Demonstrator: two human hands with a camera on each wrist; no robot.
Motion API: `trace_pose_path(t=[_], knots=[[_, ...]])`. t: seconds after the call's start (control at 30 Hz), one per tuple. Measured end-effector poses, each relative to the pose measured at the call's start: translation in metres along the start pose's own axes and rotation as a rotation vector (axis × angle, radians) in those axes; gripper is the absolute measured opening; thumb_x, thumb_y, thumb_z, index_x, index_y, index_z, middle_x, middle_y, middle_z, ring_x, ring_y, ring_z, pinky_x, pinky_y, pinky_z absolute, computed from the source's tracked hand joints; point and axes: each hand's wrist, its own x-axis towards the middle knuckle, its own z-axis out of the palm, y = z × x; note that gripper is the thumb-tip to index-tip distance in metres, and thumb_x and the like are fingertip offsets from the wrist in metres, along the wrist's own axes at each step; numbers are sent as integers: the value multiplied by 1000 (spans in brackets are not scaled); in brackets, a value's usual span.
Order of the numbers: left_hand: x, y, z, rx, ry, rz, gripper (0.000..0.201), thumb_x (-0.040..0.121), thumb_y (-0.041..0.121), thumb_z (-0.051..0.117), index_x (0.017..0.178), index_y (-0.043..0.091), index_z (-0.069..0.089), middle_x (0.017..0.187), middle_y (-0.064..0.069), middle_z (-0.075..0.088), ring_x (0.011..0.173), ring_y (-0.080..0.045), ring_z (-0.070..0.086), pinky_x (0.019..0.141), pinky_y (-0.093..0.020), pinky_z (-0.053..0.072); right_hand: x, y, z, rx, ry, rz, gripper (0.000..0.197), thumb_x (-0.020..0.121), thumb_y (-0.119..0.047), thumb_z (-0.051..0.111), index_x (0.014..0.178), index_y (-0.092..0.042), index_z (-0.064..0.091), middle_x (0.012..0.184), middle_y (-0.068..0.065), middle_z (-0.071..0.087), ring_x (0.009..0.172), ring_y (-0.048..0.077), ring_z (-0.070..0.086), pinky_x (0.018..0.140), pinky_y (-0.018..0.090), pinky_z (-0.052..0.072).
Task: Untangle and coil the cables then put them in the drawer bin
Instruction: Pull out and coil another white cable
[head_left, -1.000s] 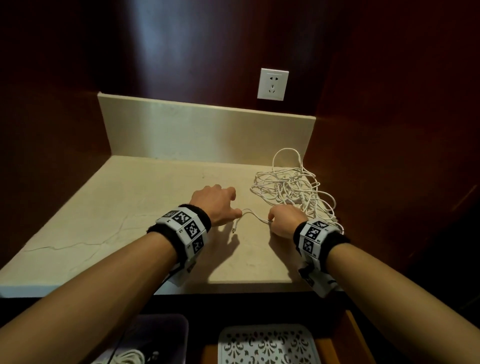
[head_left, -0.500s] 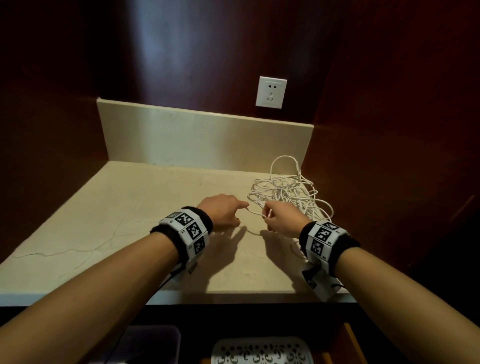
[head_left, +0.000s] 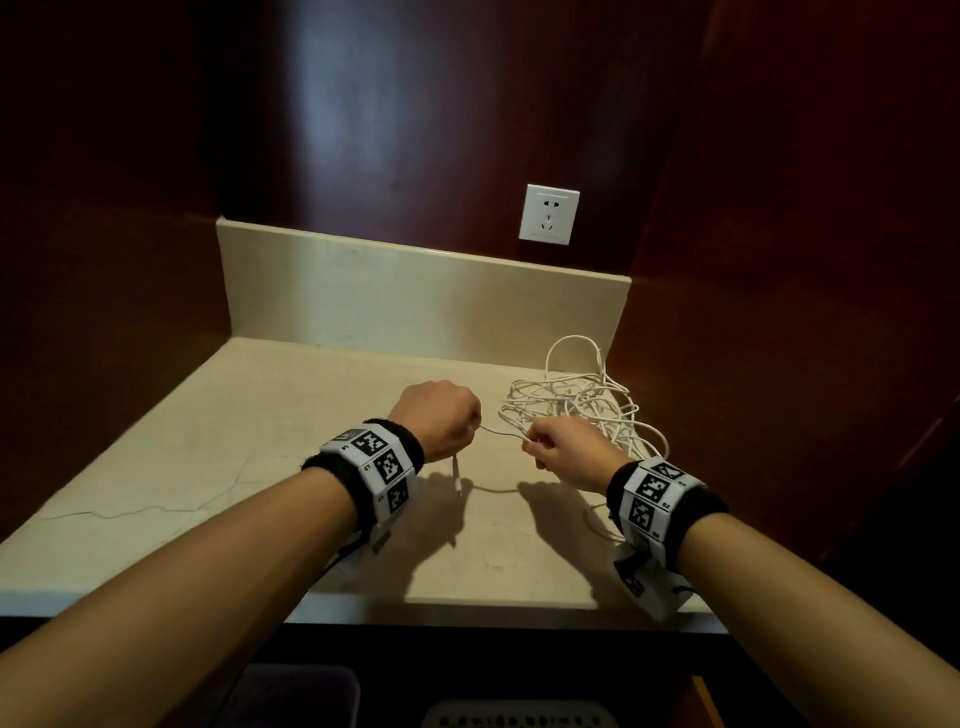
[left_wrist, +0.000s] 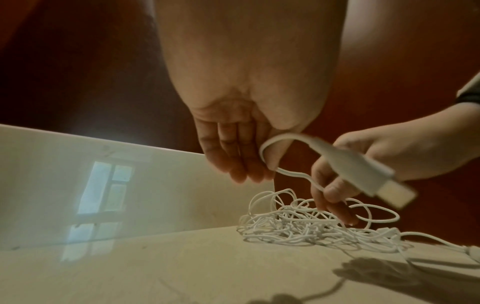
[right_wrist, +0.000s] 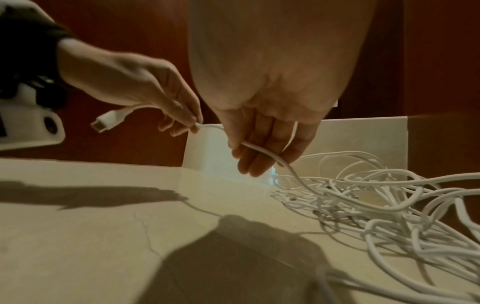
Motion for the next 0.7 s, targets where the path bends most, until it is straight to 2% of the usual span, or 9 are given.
trace_pose_path(t=[0.13, 0.23, 0.3, 0.37, 0.43, 0.5, 0.63, 0.7], knots=[[-6, -19, -6, -8, 50, -41, 27, 95, 19, 45, 109, 23, 67, 109, 2, 69, 99, -23, 62, 76, -31, 46, 10, 8, 9, -115, -110, 43, 22, 97, -16, 45, 97, -12, 67, 99, 3, 67, 95, 21, 61, 86, 35, 49], [-11, -38, -8, -5, 73, -105, 26, 96, 22, 45, 110, 27, 67, 109, 3, 69, 100, -23, 62, 75, -31, 45, 16, 14, 9, -119, -87, 87, 26, 100, -21, 44, 94, -10, 67, 95, 7, 67, 91, 25, 61, 81, 35, 48], [-15, -46, -8, -7, 72, -151, 29, 95, 20, 46, 113, 28, 66, 112, 4, 69, 104, -22, 61, 76, -30, 43, 19, 9, 5, -110, -49, 30, 28, 101, -24, 45, 92, -8, 66, 88, 8, 67, 84, 26, 61, 75, 34, 46], [-18, -48, -9, -24, 76, -174, 35, 93, 16, 45, 119, 30, 64, 117, 2, 67, 108, -22, 60, 80, -31, 43, 22, -2, 1, -120, 11, -46, 29, 101, -25, 46, 80, -12, 62, 76, 3, 62, 77, 24, 56, 68, 34, 40], [-18, -43, -10, -44, 90, -146, 38, 93, 18, 47, 127, 32, 59, 124, -2, 63, 113, -23, 57, 84, -33, 44, 25, -12, -2, -104, 80, -103, 29, 101, -26, 48, 74, -21, 59, 66, -11, 50, 73, 19, 49, 64, 30, 31], [-17, -37, -11, -66, 88, -95, 39, 96, 25, 49, 133, 35, 54, 130, -2, 59, 117, -24, 55, 87, -34, 45, 28, -19, -4, -84, 126, -153, 24, 100, -26, 49, 86, -18, 66, 68, -15, 48, 75, 16, 48, 65, 28, 29], [-13, -29, -4, -139, 67, -49, 37, 98, 35, 49, 134, 36, 54, 133, 5, 60, 120, -19, 54, 93, -34, 46, 26, -27, -5, -66, 151, -190, 21, 99, -27, 50, 100, -17, 69, 89, -1, 68, 83, 20, 58, 71, 33, 43], [-13, -28, -1, -204, 119, -45, 38, 97, 37, 52, 135, 37, 53, 134, 7, 58, 119, -18, 54, 93, -33, 46, 24, -27, -4, -40, 172, -202, 22, 98, -30, 52, 99, -18, 70, 89, 3, 71, 84, 23, 61, 75, 37, 47]])
